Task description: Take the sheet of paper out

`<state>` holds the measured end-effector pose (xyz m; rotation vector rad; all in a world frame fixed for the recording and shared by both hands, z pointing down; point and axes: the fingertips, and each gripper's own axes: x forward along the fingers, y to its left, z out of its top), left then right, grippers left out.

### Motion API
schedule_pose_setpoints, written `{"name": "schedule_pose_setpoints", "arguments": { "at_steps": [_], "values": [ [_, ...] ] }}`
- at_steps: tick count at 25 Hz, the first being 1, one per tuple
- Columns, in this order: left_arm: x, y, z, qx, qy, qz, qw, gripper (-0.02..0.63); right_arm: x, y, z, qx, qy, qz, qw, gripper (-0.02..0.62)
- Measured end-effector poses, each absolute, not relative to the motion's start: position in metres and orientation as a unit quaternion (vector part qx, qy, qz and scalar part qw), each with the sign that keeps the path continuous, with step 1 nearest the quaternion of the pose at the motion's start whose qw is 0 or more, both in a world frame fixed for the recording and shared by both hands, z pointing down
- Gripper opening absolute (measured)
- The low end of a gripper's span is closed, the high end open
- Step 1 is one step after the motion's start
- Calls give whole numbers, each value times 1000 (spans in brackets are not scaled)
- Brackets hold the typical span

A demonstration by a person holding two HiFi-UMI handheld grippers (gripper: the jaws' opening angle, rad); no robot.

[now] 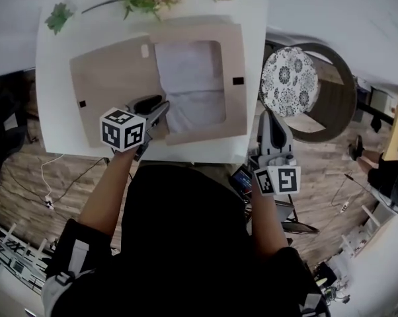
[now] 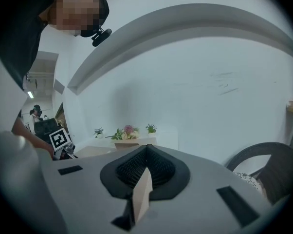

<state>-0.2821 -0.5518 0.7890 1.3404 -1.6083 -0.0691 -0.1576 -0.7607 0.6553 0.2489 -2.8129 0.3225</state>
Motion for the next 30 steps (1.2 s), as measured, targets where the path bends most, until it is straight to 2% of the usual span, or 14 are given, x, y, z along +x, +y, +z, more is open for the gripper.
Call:
{"name": "schedule_pose_setpoints", "arguments": {
  "at_steps": [9,14,24,30],
  "values": [
    [-275,-562,799,551,-657,39,514,105,-162,-770,674,81,-974,132,166,12],
    [-282,-559,805,538,-667,82,509,13,-162,-770,678,79,-973,136,170,12],
    [-295,-534,792,545,-658,-8,520,5,-173,-768,658,75,-978,118,153,12],
    [-318,-496,754,550,-685,-49,476,3,-186,-751,627,64,-985,96,127,12]
  ]
}}
